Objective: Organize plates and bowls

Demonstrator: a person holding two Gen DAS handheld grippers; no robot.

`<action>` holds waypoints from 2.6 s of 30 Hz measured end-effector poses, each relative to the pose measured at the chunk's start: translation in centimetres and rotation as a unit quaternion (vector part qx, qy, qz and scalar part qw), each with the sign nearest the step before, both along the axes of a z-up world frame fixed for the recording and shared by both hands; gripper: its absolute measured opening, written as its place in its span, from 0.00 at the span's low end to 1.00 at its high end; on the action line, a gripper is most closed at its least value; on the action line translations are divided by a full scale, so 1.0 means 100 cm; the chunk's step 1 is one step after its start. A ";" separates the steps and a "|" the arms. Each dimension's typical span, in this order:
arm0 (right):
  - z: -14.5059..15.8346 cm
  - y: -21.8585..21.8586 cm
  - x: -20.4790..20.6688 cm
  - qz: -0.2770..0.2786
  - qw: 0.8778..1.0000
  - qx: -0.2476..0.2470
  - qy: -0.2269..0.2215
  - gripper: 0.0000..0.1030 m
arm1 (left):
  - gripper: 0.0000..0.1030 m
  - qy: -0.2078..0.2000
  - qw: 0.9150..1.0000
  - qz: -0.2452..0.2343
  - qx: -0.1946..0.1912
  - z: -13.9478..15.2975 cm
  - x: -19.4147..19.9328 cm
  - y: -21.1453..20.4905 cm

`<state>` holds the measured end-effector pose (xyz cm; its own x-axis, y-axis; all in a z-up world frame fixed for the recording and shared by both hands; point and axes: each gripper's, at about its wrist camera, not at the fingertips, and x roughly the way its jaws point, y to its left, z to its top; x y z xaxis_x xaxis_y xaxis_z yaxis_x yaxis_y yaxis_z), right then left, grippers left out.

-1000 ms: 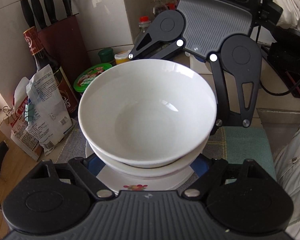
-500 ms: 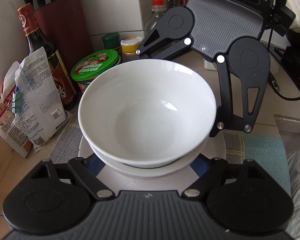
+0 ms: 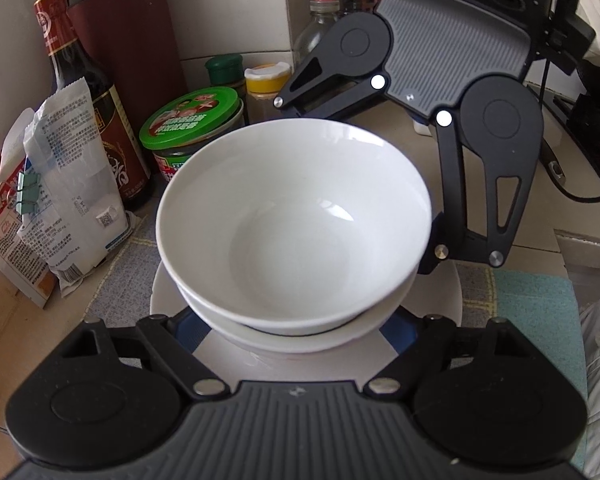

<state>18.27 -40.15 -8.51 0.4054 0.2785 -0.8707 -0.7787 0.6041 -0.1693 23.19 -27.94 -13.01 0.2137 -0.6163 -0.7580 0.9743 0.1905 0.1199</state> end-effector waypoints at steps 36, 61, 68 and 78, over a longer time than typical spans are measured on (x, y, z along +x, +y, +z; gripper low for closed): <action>0.033 0.027 -0.042 -0.282 0.958 0.021 -0.046 1.00 | 0.99 -0.065 0.954 0.215 -0.201 0.055 -0.070 0.118; 0.083 0.113 -0.165 -0.590 0.791 0.106 -0.121 1.00 | 0.99 -0.035 0.924 0.355 -0.137 0.095 -0.129 0.164; 0.085 0.116 -0.170 -0.593 0.787 0.115 -0.122 1.00 | 0.99 -0.043 0.923 0.355 -0.141 0.101 -0.133 0.165; 0.089 0.120 -0.170 -0.587 0.791 0.116 -0.129 1.00 | 0.99 -0.045 0.922 0.360 -0.138 0.104 -0.134 0.168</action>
<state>1.23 -28.12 0.39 0.6596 -0.2818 -0.6968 0.3842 0.9232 -0.0096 9.75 -11.12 -2.64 0.6969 -0.4573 -0.5524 0.5721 0.8190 0.0437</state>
